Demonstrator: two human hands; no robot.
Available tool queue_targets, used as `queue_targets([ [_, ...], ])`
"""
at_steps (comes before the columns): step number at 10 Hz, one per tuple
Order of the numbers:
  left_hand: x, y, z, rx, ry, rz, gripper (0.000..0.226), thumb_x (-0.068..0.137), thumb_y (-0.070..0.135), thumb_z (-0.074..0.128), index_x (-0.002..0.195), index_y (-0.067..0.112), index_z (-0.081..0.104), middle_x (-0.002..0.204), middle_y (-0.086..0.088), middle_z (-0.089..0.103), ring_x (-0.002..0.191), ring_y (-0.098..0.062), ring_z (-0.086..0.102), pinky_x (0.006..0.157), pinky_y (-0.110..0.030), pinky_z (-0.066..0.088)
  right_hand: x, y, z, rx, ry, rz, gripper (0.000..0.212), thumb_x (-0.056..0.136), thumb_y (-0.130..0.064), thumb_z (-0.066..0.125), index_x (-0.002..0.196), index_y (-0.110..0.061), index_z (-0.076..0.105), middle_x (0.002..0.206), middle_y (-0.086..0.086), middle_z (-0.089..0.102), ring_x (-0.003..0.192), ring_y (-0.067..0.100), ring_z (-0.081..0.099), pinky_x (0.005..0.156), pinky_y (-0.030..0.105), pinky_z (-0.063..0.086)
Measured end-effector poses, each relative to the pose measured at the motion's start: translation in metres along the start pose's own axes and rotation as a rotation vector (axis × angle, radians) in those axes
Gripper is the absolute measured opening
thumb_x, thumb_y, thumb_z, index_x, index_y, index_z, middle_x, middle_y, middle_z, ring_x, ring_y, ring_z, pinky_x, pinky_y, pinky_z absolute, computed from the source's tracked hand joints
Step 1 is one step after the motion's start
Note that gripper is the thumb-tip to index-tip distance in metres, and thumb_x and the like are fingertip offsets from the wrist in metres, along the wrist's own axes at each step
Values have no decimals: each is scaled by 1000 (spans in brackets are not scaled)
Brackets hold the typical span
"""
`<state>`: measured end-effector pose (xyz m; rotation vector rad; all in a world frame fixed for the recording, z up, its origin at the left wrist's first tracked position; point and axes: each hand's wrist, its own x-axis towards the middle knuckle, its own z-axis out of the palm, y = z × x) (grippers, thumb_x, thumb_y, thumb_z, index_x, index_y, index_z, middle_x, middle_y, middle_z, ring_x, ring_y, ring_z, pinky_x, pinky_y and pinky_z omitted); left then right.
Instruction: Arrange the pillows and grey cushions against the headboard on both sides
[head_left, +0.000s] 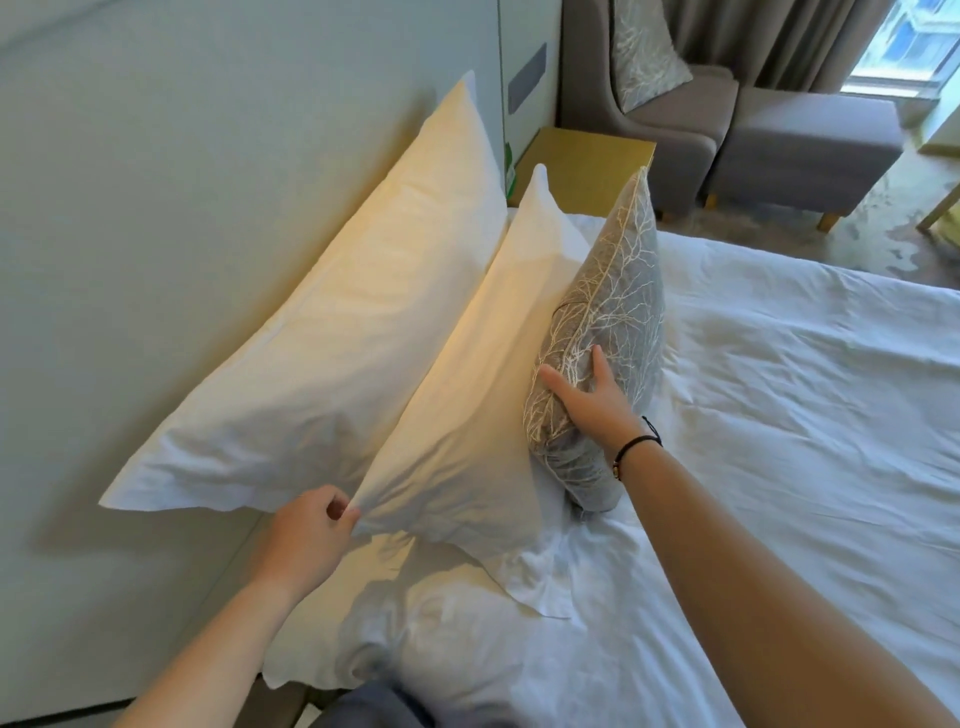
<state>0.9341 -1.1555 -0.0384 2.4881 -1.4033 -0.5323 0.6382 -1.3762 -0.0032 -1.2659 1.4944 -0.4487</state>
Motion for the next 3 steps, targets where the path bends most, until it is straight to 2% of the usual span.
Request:
queue_targets([
  [1,-6,9,2,-91,6,-3,13,89,35,67,96,33,56,95,11,60,85,-14,56,70,-32,43,-9,11,-6,61,20,-37,106,64,-83,61,151,-41,18,158,0,30,139,27,36,109,56,36],
  [2,-10,18,2,-76,-30,-25,20,89,39,65,106,35,56,105,10,61,92,-15,59,72,-34,46,-25,21,-12,60,19,-76,86,74,-65,69,147,-36,35,128,4,59,111,17,61,84,37,53],
  [3,-6,25,2,-126,-30,-47,40,90,43,63,126,29,51,116,10,59,104,-18,60,79,-35,48,-40,25,-21,111,38,-101,65,80,-48,74,138,-27,52,100,-9,63,95,7,62,78,30,52],
])
